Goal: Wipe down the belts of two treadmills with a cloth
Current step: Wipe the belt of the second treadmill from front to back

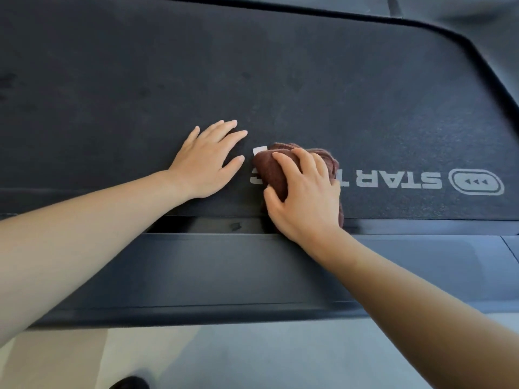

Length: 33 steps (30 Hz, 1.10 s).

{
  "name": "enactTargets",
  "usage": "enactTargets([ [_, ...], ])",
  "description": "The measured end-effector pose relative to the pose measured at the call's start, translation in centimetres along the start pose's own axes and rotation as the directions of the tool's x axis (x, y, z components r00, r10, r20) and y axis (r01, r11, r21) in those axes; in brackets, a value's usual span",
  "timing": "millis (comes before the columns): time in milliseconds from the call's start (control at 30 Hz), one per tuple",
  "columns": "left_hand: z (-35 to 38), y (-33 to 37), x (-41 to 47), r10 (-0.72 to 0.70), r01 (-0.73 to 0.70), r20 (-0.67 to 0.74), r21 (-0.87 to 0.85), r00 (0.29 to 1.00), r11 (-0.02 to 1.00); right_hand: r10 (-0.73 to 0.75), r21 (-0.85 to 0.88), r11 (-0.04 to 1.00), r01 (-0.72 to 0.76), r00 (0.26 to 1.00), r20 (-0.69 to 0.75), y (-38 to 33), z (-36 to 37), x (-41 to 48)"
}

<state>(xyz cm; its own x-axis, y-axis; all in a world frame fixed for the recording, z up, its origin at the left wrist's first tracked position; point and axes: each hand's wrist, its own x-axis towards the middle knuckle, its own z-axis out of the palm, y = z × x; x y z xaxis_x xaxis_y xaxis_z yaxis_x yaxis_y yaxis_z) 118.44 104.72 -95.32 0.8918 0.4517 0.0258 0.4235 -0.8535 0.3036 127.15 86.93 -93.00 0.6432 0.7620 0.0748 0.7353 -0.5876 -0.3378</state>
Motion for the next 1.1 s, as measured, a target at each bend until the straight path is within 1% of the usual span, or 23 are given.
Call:
enactTargets([
  [33, -0.2, -0.6, 0.1, -0.031, 0.031, -0.011, 0.004, 0.999, 1.000, -0.007, -0.003, 1.000, 0.007, 1.000, 0.001, -0.4, 0.2, 0.3],
  [100, -0.3, -1.5, 0.5, -0.077, 0.077, -0.029, 0.003, 0.997, 0.997, 0.025, -0.005, 1.000, -0.025, 1.000, -0.006, -0.7, 0.4, 1.2],
  [167, -0.2, -1.9, 1.1, -0.090, 0.090, -0.029, 0.018, 0.996, 0.996, 0.057, -0.022, 0.998, -0.057, 0.998, -0.003, -0.8, 0.5, 2.7],
  [333, -0.2, -2.9, 5.2, -0.084, 0.084, -0.003, 0.058, 0.996, 0.995, 0.077, -0.024, 0.997, -0.078, 0.997, -0.023, -0.9, 1.1, 9.3],
  [433, -0.8, -4.1, 9.0, -0.053, 0.050, 0.029, 0.092, 0.998, 0.994, 0.086, -0.027, 0.996, -0.087, 0.996, -0.032, -0.6, 1.5, 13.3],
  [567, -1.3, -5.6, 14.1, -0.046, 0.044, 0.030, 0.072, 0.998, 0.996, 0.103, -0.024, 0.994, -0.105, 0.993, -0.058, -0.2, 1.8, 18.2],
  [667, -1.1, -6.4, 17.5, -0.097, 0.096, 0.010, 0.075, 0.995, 0.993, 0.121, -0.004, 0.992, -0.122, 0.989, -0.087, -0.5, 2.3, 22.2],
  [800, -1.6, -7.4, 21.7, -0.219, 0.220, -0.027, 0.069, 0.975, 0.973, 0.108, -0.015, 0.994, -0.109, 0.992, -0.061, -0.6, 2.6, 26.4],
  [933, -1.7, -8.3, 25.0, -0.237, 0.238, -0.017, 0.070, 0.971, 0.969, 0.105, -0.022, 0.994, -0.107, 0.992, -0.068, -0.2, 3.0, 29.6],
  [1100, -1.3, -8.7, 25.5, -0.226, 0.229, -0.055, 0.059, 0.973, 0.972, 0.118, -0.022, 0.993, -0.120, 0.990, -0.083, 0.3, 3.4, 33.7],
])
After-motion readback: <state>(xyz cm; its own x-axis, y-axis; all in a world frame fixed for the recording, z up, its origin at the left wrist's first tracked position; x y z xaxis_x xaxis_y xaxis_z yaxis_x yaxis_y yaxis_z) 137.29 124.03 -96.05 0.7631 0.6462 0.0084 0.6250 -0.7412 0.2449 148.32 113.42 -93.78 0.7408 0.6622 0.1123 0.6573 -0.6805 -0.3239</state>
